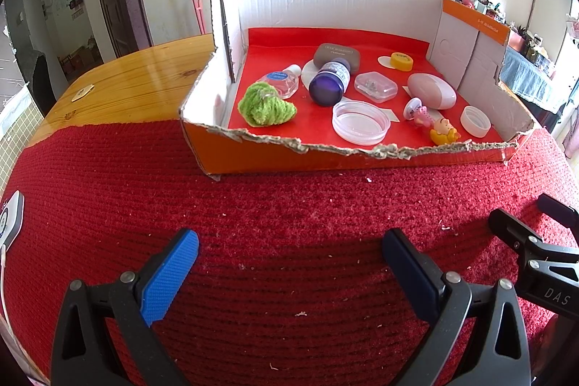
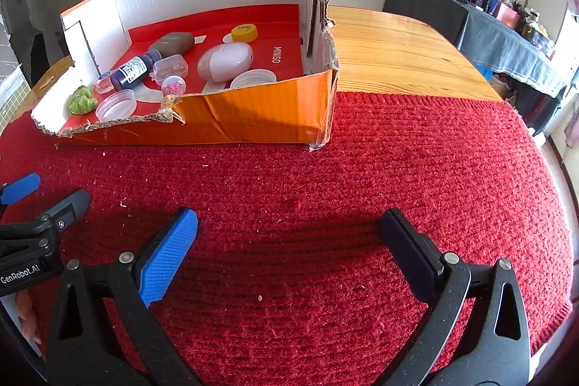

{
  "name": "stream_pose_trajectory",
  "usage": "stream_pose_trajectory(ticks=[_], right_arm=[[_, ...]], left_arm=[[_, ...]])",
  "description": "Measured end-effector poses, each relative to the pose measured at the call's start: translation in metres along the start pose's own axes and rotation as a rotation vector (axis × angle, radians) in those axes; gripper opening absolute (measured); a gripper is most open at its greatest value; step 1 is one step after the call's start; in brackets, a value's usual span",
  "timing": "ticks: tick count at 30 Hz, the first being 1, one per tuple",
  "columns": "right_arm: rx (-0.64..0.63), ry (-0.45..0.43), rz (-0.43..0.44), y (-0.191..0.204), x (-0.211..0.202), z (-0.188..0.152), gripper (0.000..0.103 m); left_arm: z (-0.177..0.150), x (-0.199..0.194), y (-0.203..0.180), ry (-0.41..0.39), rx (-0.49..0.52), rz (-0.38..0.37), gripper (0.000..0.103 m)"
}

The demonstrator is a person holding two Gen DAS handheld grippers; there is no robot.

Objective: Organize objects

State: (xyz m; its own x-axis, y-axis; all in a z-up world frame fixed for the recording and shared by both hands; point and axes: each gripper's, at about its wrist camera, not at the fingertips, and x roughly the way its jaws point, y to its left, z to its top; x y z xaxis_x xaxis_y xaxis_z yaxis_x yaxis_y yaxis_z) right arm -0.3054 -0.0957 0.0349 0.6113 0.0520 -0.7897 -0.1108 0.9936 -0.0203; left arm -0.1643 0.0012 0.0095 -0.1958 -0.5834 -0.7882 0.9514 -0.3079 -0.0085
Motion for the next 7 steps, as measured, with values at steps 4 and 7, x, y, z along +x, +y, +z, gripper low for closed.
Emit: stream_pose_trajectory(ticks=[4,7], right_arm=[[0.000,0.000,0.000,0.0001,0.0000,0.0000,0.103],[0.000,0.000,0.000,0.0001,0.0000,-0.0001,0.103]], left_arm=[[0.0001,-0.0002,0.0003,0.000,-0.001,-0.001,0.103],[0.0004,-0.0005,0.0007,0.000,-0.001,-0.001,0.103]])
